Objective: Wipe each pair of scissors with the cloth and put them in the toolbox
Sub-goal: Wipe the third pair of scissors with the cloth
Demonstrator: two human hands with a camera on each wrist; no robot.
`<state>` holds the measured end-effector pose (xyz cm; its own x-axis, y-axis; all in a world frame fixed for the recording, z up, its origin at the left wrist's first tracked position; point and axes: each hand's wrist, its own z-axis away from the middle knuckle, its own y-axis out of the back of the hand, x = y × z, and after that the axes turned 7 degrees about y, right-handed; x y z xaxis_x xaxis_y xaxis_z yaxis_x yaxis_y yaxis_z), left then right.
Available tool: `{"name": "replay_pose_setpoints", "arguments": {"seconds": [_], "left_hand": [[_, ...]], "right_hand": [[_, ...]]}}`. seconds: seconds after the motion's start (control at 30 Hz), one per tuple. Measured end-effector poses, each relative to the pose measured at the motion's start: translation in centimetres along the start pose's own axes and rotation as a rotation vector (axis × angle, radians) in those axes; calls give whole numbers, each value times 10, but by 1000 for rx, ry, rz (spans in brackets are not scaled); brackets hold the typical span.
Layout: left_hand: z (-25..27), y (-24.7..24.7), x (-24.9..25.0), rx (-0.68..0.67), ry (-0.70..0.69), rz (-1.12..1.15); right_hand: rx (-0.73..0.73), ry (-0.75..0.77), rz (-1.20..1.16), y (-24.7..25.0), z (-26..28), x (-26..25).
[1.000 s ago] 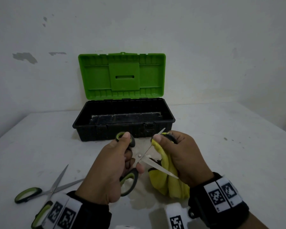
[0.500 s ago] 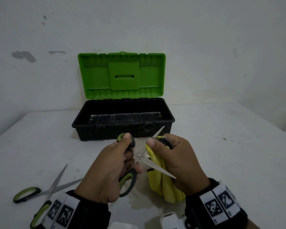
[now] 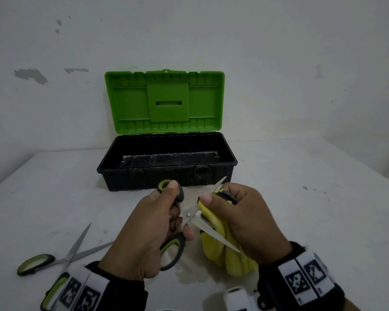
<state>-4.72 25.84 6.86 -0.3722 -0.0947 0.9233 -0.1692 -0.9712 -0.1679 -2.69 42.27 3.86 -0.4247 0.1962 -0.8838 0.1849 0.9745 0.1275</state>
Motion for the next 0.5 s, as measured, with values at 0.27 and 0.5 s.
{"name": "replay_pose_setpoints", "arguments": {"seconds": [0.27, 0.5], "left_hand": [[-3, 8, -9, 7, -31, -69], [0, 7, -14, -65, -105, -281]], "right_hand": [[175, -37, 154, 36, -30, 12], [288, -38, 340, 54, -52, 17]]}}
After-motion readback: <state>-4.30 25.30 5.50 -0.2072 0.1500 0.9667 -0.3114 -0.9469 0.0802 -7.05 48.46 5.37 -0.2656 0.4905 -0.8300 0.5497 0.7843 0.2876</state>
